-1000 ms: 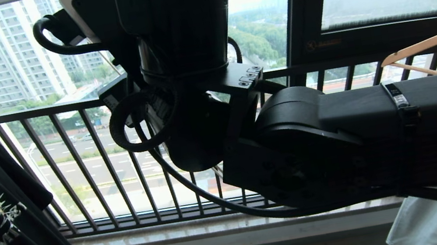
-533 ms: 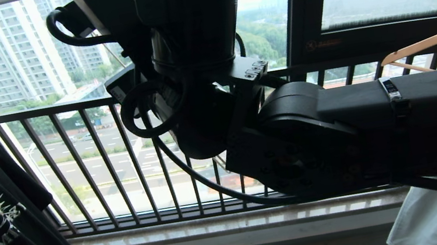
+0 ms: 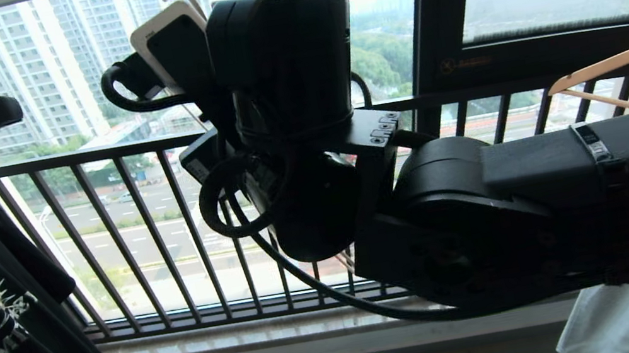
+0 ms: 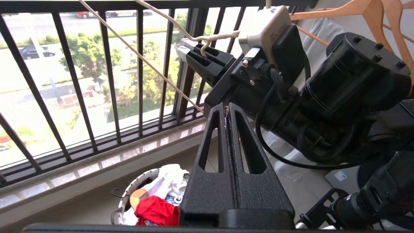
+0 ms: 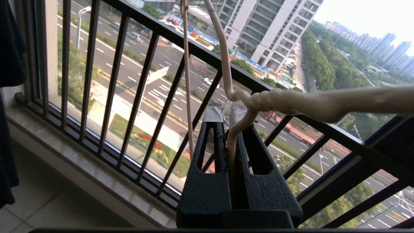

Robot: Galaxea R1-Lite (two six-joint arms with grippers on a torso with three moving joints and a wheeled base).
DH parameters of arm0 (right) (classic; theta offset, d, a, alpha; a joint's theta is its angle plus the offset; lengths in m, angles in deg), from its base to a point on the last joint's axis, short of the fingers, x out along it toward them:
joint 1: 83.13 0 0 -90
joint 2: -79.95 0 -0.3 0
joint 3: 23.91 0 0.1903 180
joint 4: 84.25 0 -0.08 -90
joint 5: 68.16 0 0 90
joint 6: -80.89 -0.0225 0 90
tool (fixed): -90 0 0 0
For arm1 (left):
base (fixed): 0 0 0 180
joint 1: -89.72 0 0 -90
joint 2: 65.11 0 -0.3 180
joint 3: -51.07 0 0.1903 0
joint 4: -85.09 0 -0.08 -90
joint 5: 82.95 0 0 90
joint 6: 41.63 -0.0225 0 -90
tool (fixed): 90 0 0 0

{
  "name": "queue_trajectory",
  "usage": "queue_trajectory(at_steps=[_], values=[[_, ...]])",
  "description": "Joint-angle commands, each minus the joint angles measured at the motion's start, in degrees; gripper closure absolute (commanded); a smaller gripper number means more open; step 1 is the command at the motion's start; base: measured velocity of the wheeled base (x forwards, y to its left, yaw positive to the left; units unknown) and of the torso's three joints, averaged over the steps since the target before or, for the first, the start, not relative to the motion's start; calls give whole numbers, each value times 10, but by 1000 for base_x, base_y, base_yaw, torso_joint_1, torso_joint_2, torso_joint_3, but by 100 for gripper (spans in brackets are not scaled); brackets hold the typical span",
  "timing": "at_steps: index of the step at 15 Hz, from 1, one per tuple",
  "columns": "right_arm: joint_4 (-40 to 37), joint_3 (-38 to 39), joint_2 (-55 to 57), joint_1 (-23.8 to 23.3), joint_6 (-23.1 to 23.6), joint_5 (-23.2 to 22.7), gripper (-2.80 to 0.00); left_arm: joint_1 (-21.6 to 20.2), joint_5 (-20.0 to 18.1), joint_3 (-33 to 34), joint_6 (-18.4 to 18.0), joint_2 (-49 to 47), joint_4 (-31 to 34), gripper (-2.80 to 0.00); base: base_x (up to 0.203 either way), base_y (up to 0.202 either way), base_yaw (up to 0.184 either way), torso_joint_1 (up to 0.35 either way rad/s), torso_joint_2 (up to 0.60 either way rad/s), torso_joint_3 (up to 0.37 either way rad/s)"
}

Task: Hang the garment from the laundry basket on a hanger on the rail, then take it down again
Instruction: Hang the clothes rack on the clothesline

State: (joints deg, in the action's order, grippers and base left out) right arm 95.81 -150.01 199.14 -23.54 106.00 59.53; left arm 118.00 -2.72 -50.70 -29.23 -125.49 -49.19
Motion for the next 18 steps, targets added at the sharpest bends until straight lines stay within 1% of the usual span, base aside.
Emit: queue_trajectory(at_steps=[1, 2, 3, 6, 7, 8, 9, 10, 12, 13, 14, 15, 16, 18], values=[[3, 73, -41, 3, -11, 2, 0, 0, 1, 0, 1, -40, 1, 0, 0, 0, 0, 0, 0, 0], [2, 97, -59, 3, -20, 3, 0, 0, 1, 0, 3, -46, 1, 0, 0, 0, 0, 0, 0, 0], [2, 116, -75, 4, -26, 4, 0, 0, 0, -1, 16, -53, -1, 0, 0, 0, 0, 0, 0, 0], [3, 140, -105, 4, -30, 10, 0, 0, -4, 0, 81, -81, -62, 0, 0, 0, 0, 0, 0, 0], [4, 152, -113, 4, -31, 11, 0, 0, -4, -3, 107, -93, -69, 0, 0, 0, 0, 0, 0, 0], [6, 163, -118, 4, -33, 12, 0, 0, -5, -14, 141, -103, -72, 0, 0, 0, 0, 0, 0, 0], [10, 168, -123, 4, -43, 13, 0, 0, -6, -26, 179, -117, -74, 0, 0, 0, 0, 0, 0, 0], [9, 168, -126, 4, -55, 14, 0, 0, -7, -34, 200, -132, -74, 0, 0, 0, 0, 0, 0, 0], [7, 169, -132, 4, -59, 14, 0, -1, -6, -39, 219, -148, -76, 0, 0, 0, 0, 0, 0, 0], [7, 171, -133, 4, -59, 14, 0, -1, -7, -38, 244, -148, -87, 0, 0, 0, 0, 0, 0, 0], [7, 174, -135, 8, -59, 17, 0, -1, -10, -33, 265, -149, -113, 0, 0, 0, 0, 0, 0, 0], [8, 176, -135, 13, -60, 19, 0, -1, -19, -22, 277, -149, -132, 0, 0, 0, 0, 0, 0, 0], [9, 178, -134, 17, -60, 19, 0, -1, -29, -17, 283, -148, -145, 0, 0, 0, 0, 0, 0, 0], [10, 177, -132, 19, -60, 19, 0, -1, -30, -15, 281, -145, -146, 0, 0, 0, 0, 0, 0, 0]])
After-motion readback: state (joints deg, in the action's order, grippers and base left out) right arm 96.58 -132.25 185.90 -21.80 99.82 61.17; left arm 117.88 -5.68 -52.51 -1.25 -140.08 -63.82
